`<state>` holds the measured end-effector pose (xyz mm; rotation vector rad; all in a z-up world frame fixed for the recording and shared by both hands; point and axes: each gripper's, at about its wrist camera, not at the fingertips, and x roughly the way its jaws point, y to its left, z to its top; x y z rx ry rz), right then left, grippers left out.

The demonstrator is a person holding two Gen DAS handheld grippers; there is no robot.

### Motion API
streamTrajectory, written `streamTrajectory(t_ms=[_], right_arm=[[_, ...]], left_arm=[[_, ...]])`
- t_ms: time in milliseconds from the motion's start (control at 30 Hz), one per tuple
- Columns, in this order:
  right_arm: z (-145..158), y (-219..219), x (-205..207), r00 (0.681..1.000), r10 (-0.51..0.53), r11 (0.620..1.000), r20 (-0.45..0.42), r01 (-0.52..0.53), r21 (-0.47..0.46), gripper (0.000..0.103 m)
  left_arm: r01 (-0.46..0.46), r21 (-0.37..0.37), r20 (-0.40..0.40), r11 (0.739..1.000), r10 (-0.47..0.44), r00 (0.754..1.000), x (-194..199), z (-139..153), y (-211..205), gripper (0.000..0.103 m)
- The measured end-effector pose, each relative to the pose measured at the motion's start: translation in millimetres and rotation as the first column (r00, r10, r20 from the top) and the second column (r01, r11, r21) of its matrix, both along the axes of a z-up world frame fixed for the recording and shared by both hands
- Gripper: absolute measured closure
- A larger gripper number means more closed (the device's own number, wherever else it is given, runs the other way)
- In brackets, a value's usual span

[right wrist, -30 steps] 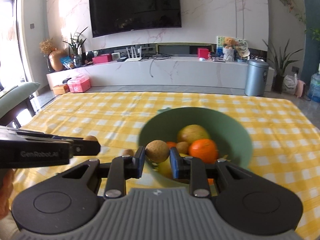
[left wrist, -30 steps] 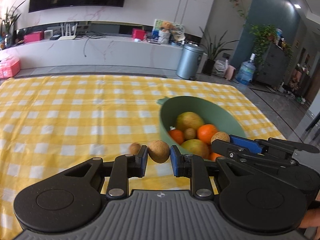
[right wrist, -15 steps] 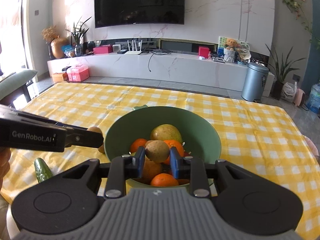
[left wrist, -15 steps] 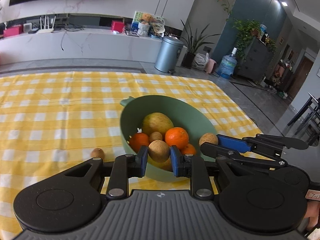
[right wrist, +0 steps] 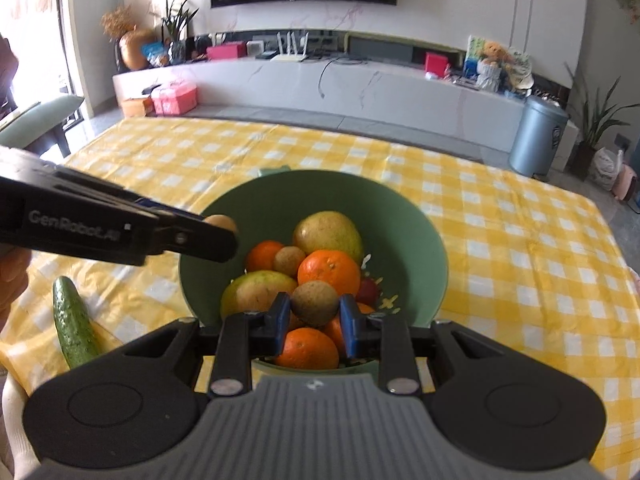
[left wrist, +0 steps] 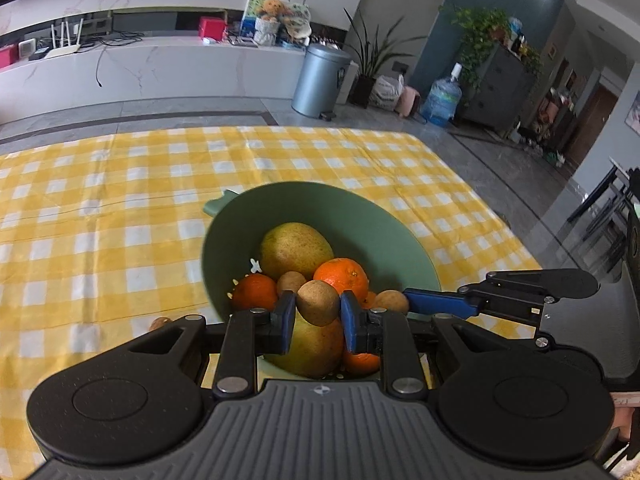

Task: Organize fruits
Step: 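Carry both brown fruits over the colander and open both tools to drop them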

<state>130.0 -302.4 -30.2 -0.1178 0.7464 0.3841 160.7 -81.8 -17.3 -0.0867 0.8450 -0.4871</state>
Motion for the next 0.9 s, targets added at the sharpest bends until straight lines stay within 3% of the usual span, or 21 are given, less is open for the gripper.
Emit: streamTrajectory(t_ms=[367,767,900], right_arm=[[-17,1,21,0.997,0.009,1.0,-0.072,-0.009,0.007,0.08],[-24,5,25,0.996,0.009,1.0,-0.087,-0.009,-0.001,0.079],[-22,6,23,0.997,0.009,1.0,-0.079,-0.009,-0.009,0.079]], left_arm=[[-0.03,0.096,-0.03,0.995,0.033,0.999,17,-17,-9,0.076],[-0.034,0.116,-0.05,0.993,0.04,0.998,17,-26,-7,0.076],[-0.033,0.119,-0.044,0.992,0.038,0.998,16,-25,-7,0.067]])
